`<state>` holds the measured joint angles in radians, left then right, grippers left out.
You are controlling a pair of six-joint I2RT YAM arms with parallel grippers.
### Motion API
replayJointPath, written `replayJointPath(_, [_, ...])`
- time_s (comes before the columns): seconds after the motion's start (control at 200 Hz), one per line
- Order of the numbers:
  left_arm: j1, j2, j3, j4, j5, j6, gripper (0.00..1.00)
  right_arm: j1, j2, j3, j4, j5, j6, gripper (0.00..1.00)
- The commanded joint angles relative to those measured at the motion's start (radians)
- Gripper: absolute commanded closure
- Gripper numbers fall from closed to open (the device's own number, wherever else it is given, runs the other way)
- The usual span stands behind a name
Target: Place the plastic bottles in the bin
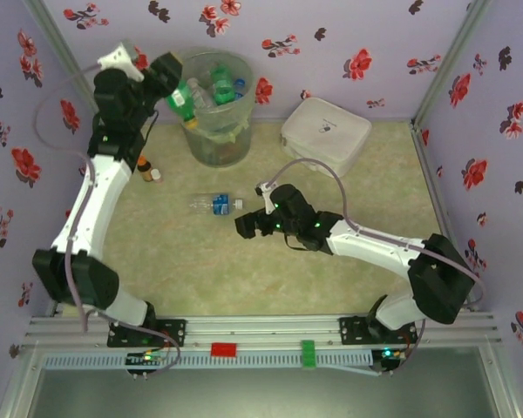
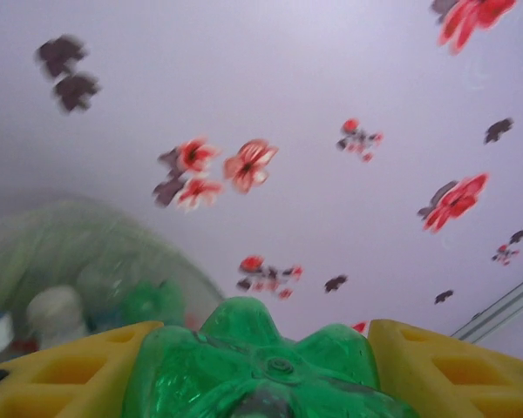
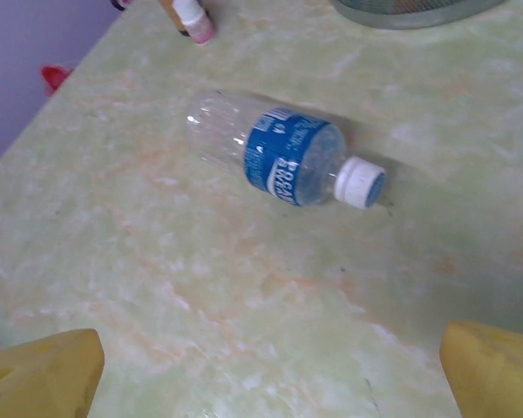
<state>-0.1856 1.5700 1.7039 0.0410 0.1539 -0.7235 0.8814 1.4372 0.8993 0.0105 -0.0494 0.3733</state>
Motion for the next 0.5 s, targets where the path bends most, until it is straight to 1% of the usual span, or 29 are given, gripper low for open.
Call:
replayJointPath(0.0, [0.014, 0.130, 0.177, -0.067, 0.076, 0.036, 0.78, -0.006, -0.054, -0.024, -0.030, 0.074, -0.015, 0.00])
replayJointPath(0.135, [0.021, 0.312, 0.396, -0.109, 0.076, 0.045, 0.78, -0.006, -0.096, -0.049, -0.023, 0.099, -0.011, 0.00])
replayJointPath(0.265, [0.024, 0.457, 0.532, -0.129, 0.076, 0.010, 0.77, -0.005, -0.133, -0.048, -0.060, 0.116, -0.023, 0.00])
replayJointPath(0.355, [0.025, 0.545, 0.615, -0.192, 0.074, 0.009, 0.77, -0.007, -0.157, -0.059, -0.067, 0.135, -0.028, 0.00])
replayJointPath(0.445, [0.025, 0.598, 0.649, -0.233, 0.070, 0.012, 0.70, -0.006, -0.175, -0.070, -0.065, 0.148, -0.030, 0.00])
replayJointPath(0.495, [0.026, 0.612, 0.654, -0.242, 0.070, 0.006, 0.62, -0.006, -0.181, -0.075, -0.062, 0.149, -0.030, 0.00])
